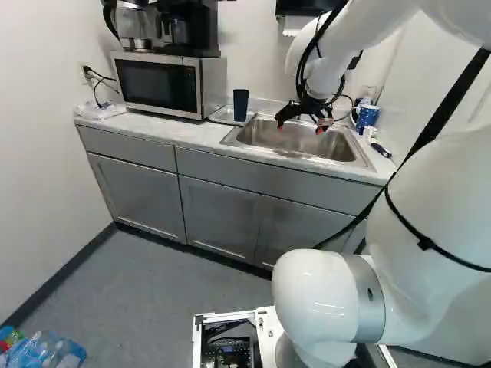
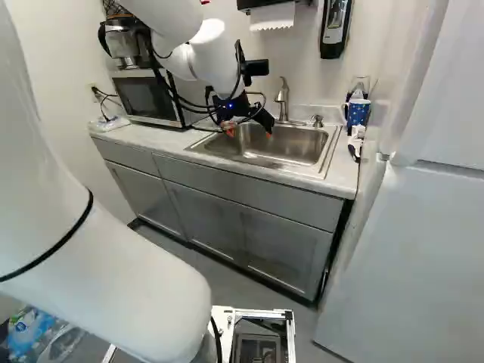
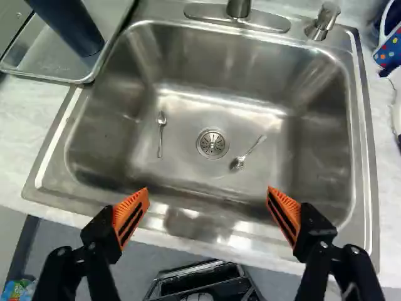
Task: Rinse the cup and place it in the tray
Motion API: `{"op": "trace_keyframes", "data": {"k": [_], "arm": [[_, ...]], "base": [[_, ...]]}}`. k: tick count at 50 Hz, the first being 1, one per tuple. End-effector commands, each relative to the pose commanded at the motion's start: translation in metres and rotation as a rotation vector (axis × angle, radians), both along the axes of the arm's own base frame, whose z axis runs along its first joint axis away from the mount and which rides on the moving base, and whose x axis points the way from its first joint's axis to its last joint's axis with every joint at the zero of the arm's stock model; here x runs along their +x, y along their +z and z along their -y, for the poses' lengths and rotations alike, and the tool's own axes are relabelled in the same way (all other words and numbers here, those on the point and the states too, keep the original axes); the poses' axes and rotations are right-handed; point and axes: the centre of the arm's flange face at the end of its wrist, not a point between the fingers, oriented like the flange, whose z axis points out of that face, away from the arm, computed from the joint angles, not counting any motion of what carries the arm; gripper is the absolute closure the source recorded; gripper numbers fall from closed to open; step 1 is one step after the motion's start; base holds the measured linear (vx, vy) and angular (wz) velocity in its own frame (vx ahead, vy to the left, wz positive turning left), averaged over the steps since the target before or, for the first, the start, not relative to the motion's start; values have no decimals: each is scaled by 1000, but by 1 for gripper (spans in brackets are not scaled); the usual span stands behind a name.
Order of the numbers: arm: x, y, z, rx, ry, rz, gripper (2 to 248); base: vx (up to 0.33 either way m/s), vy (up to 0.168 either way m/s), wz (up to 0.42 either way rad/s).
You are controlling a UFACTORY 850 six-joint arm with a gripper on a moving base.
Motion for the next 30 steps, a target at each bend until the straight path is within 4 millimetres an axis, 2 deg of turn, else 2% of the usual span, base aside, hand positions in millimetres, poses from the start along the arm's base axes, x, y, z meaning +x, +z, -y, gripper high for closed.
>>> {"op": "trace_keyframes", "data": {"k": [30], "arm": [[0, 0, 0, 0, 0, 0, 3]], "base": [[-118, 63, -8]]}}
